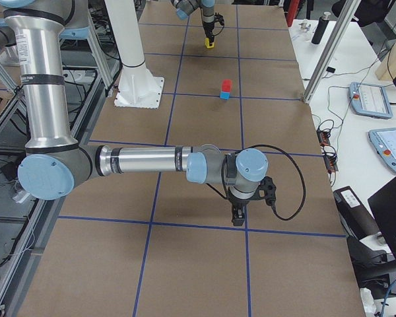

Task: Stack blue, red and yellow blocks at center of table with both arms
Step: 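Lift the yellow cube and carry it over the red cube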

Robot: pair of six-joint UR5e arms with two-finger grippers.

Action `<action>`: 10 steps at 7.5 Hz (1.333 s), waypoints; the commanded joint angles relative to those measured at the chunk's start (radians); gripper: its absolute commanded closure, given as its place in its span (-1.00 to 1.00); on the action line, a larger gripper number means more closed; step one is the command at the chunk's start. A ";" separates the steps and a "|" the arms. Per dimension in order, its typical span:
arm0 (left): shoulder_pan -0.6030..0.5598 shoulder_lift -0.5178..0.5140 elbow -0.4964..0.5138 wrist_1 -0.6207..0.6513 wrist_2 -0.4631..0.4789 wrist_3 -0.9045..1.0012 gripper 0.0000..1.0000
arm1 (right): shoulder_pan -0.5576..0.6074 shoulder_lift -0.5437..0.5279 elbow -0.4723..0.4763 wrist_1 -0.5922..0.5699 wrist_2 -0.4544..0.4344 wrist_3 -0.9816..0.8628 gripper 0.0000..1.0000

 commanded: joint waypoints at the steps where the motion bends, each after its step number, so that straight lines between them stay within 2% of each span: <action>1: -0.003 0.012 -0.165 0.191 -0.011 0.076 1.00 | 0.000 0.001 0.002 0.000 0.003 0.000 -0.99; 2: -0.004 -0.026 -0.279 0.393 -0.013 0.189 1.00 | 0.002 -0.001 0.008 -0.002 0.005 0.000 -0.99; 3: -0.015 -0.110 -0.341 0.570 -0.012 0.297 1.00 | 0.008 -0.001 0.011 -0.002 0.005 0.002 -0.99; 5: -0.021 -0.416 -0.312 0.750 -0.013 0.365 1.00 | 0.006 0.002 0.009 -0.002 0.003 0.000 -0.98; 6: -0.017 -0.647 -0.212 0.847 -0.016 0.422 1.00 | 0.008 0.002 0.009 -0.002 0.005 0.000 -0.98; 7: -0.015 -0.791 -0.127 0.881 -0.018 0.451 1.00 | 0.008 0.002 0.009 -0.002 0.005 0.000 -0.99; 8: 0.002 -0.862 -0.061 0.877 -0.019 0.451 1.00 | 0.008 0.001 0.009 -0.002 0.006 0.002 -0.99; 10: 0.019 -1.084 0.208 0.869 -0.075 0.450 1.00 | 0.008 0.001 0.009 -0.002 0.006 0.002 -0.99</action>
